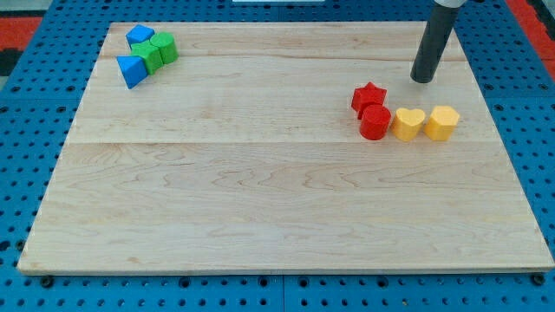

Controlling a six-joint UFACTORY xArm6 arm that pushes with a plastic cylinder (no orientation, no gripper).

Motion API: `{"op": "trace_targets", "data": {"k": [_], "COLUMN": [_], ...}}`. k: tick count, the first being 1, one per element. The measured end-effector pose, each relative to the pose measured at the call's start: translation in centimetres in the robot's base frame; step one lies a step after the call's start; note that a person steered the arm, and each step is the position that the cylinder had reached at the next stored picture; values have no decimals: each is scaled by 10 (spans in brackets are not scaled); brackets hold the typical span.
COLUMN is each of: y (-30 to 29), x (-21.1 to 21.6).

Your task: Place the yellow hexagon diagonally to the red circle

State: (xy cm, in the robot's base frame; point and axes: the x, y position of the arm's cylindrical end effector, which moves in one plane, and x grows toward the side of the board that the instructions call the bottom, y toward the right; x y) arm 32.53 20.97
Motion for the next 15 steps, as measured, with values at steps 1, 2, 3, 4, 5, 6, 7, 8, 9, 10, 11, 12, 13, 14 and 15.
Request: {"op": "trace_targets", "data": {"k": [1,2,3,4,5,6,7,8,9,10,11,12,13,14,15], "y": [0,1,7,14,29,73,48,20,21,-20,-53,-39,-47,-95,-93], "x": [0,0,0,-2,-10,29,85,97,81,96,144,162,142,142,166]}}
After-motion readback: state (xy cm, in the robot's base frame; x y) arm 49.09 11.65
